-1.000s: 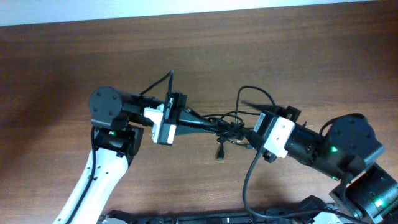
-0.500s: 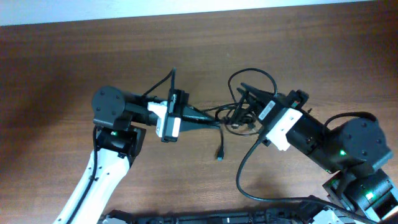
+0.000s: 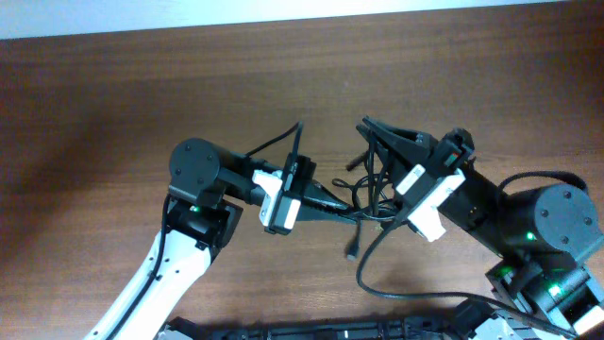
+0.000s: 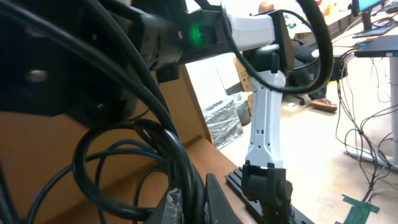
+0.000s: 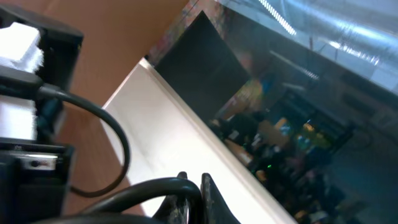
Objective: Untangle cables
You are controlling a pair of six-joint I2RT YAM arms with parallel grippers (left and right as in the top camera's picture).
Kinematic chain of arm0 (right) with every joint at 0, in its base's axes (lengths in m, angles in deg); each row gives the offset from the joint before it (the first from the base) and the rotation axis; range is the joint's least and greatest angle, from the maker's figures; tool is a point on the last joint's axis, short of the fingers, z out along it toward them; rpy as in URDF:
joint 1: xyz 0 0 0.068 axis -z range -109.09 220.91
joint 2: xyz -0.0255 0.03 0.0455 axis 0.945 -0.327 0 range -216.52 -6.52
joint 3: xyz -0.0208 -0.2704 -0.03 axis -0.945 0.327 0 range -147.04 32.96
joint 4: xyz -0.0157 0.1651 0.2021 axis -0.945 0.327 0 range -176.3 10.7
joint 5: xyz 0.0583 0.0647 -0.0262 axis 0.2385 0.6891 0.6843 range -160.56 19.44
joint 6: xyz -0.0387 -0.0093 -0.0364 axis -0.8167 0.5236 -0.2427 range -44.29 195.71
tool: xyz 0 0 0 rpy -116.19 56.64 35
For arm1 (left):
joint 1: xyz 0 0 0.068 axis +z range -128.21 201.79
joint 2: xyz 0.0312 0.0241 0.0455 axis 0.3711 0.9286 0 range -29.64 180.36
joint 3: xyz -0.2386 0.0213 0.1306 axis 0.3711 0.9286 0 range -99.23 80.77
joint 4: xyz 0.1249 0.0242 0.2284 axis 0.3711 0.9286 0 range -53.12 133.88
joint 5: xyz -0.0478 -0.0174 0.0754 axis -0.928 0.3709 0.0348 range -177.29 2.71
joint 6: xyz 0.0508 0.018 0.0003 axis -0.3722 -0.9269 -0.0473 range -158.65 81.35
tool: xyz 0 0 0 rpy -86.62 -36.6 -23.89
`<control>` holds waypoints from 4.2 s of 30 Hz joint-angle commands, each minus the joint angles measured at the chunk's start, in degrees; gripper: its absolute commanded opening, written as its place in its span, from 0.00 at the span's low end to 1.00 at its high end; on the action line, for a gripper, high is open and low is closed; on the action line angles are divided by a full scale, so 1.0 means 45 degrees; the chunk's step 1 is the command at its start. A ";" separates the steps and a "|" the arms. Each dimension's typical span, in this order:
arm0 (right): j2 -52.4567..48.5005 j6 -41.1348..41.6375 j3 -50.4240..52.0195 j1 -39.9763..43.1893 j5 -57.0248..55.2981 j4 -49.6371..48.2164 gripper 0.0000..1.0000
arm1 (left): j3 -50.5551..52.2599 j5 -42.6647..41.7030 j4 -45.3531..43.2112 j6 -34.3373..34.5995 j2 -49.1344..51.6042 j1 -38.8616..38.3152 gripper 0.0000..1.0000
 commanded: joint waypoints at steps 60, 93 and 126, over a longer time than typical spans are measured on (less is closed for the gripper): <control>-0.0010 0.8121 -0.0345 0.0058 -0.5183 0.4046 1.00 | 0.0053 0.3172 -0.2356 0.8000 -0.0029 0.1632 0.00; -0.0044 0.6455 -0.0345 0.0058 -0.8553 -0.0724 0.99 | 0.0097 0.0515 -0.2064 0.7014 0.0947 0.0335 0.00; -0.0379 1.2721 -0.0345 0.0058 -0.2492 0.5833 0.99 | 0.0097 0.6300 -0.2900 1.1166 0.1209 0.2710 0.00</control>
